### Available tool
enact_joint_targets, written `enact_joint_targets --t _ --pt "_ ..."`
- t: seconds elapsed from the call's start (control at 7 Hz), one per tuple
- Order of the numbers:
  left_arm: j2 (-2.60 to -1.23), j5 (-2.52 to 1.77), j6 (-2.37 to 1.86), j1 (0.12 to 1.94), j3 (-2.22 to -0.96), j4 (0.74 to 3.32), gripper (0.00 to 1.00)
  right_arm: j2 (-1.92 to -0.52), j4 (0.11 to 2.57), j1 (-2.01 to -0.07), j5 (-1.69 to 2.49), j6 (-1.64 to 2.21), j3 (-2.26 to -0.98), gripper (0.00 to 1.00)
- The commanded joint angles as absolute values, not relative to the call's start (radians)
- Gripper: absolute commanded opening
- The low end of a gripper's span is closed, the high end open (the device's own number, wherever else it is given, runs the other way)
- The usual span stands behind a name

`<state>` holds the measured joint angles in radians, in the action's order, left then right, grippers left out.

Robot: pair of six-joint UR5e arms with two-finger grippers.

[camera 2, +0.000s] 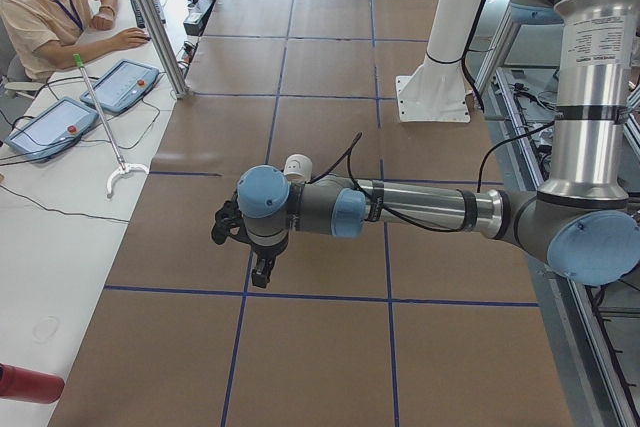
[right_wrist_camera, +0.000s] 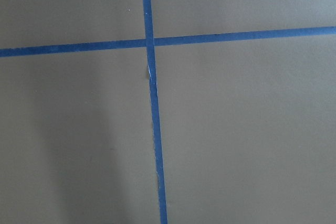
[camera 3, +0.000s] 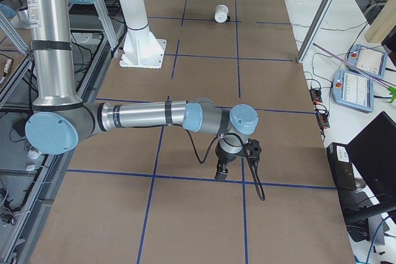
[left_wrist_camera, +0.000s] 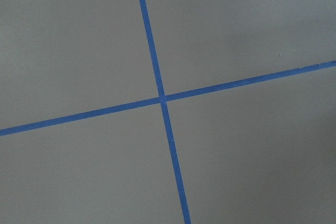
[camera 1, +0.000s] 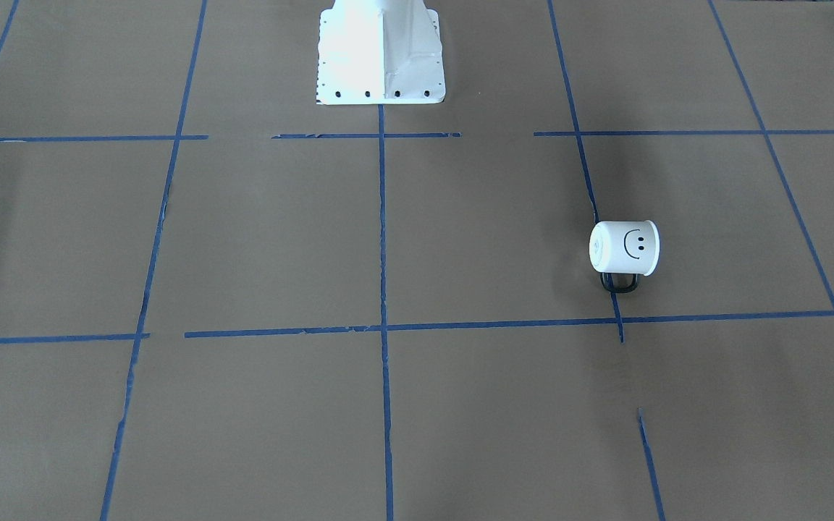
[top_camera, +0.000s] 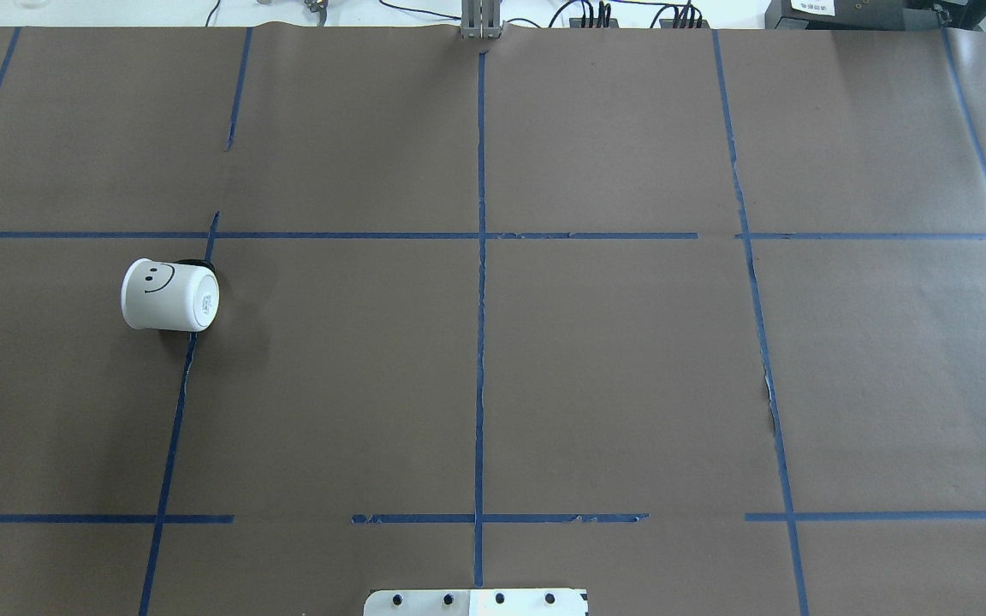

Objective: Flip mug

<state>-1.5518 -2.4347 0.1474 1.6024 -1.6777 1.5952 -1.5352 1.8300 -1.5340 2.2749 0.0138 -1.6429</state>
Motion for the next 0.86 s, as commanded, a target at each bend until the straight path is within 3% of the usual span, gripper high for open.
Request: enact_joint_targets --t 0.0,0.71 --pt "-1.552 -2.437 0.146 1.601 -1.683 1.6 1.0 -1.536 1.83 -1.534 2.275 0.014 -1.643 1.0" --pt "-1.586 -2.375 0.053 1.571 -1.689 1.627 1.0 -1.536 1.83 -1.534 2.275 0.014 -1.643 1.0"
